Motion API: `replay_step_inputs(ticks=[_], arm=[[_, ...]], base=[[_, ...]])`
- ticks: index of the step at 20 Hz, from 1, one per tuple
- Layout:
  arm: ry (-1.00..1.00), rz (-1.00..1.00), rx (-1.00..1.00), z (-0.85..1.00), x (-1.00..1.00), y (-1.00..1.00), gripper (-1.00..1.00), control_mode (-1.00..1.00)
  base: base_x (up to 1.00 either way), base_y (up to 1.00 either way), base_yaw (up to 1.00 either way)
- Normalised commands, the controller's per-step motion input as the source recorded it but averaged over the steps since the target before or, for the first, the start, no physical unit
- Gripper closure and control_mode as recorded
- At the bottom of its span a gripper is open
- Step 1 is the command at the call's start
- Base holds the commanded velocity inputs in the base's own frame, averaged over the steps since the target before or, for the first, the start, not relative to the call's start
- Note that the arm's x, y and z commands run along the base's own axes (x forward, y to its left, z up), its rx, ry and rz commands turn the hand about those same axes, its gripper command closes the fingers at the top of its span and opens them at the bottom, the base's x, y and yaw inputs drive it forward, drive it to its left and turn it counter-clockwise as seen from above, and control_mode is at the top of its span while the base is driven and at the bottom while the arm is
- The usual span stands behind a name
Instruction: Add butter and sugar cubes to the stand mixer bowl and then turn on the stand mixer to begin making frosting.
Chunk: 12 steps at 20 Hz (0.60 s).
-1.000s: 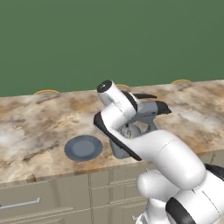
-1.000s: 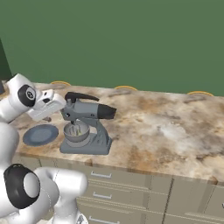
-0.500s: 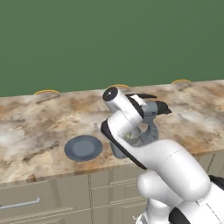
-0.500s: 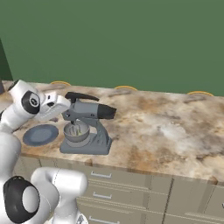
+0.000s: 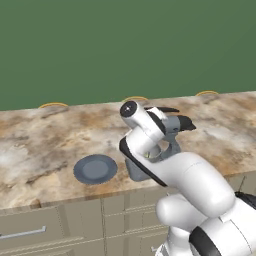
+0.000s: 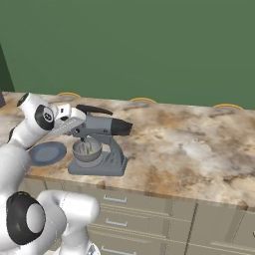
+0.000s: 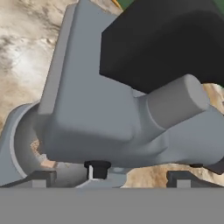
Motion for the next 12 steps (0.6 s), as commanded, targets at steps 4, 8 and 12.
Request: replay_step_inputs(ticks=[4, 8, 12], arm=[[0.0, 0.0, 0.0, 0.0, 0.47, 0.0, -1.0, -1.0], [0.0, 0.0, 0.0, -0.03, 0.24, 0.0, -1.0, -1.0], [-0.04, 0.0, -0.01, -0.1, 0.01, -0.11, -1.0, -1.0]], base=[[0.0, 0.0, 0.0], [0.0, 0.0, 0.0], [0.0, 0.0, 0.0]])
